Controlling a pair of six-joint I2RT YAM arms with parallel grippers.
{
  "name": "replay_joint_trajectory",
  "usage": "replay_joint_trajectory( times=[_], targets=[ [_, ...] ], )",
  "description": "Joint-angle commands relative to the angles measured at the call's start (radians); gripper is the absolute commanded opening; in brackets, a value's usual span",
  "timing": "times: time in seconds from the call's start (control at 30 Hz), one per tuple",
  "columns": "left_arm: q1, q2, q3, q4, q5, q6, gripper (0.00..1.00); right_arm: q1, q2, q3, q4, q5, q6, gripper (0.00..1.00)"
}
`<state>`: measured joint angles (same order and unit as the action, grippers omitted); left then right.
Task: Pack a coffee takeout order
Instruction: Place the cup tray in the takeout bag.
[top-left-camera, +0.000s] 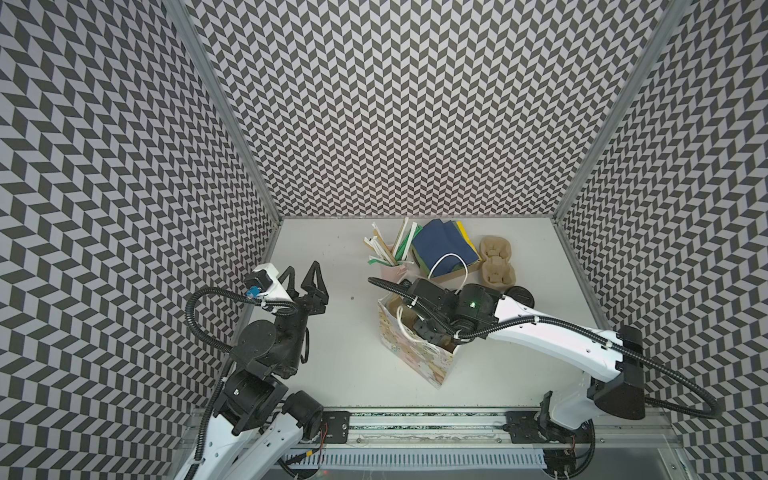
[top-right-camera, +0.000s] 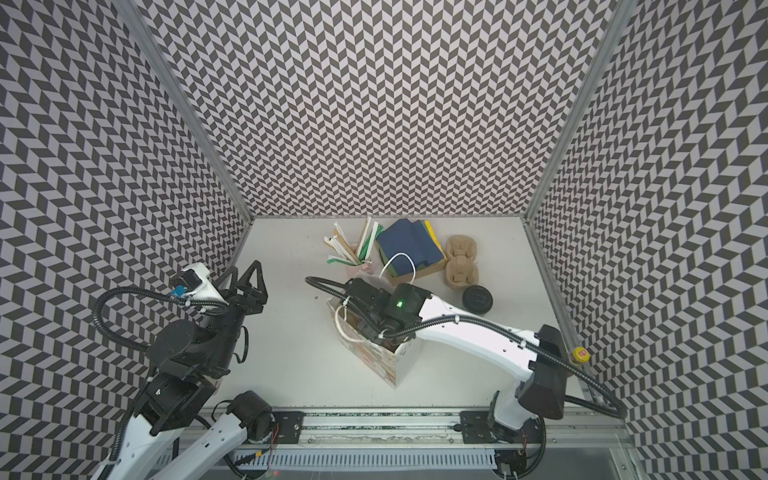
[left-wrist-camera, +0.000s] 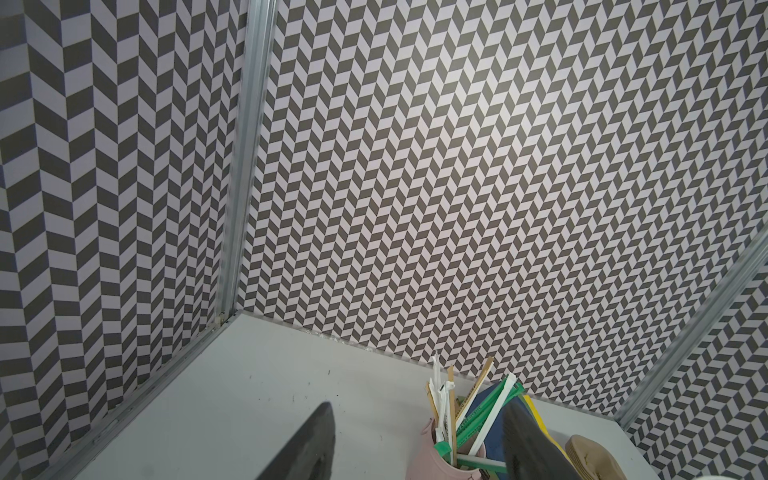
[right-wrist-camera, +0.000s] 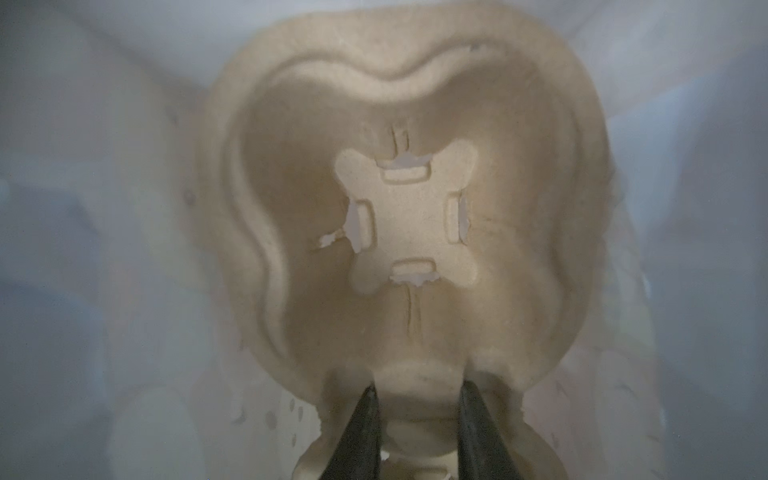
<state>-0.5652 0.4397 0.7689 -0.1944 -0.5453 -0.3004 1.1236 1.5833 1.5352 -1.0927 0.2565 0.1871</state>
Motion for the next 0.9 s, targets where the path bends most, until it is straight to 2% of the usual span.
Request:
replay_joint_trajectory(
  times=[0.0,0.47,0.7,0.87],
  targets=[
    [-0.002,0.01,-0.002,0.024,-0.008,0.007,0.64,0.005,0.026,0.054,0.005,-0.038,-0.002,0.0],
    [-0.004,-0.002,-0.006,0.021,-0.005,0.009,0.64,-0.002,0.044,-0.059,-0.009,-0.131,-0.003,0.0],
    [-0.005,-0.006,-0.007,0.019,-0.008,0.01,0.64,-0.016,0.119,0.014,-0.026,-0.133,-0.002,0.0],
    [-0.004,-0.009,-0.008,0.019,-0.008,0.01,0.64,-0.029,0.129,-0.033,-0.01,-0.157,-0.002,0.0]
  ],
)
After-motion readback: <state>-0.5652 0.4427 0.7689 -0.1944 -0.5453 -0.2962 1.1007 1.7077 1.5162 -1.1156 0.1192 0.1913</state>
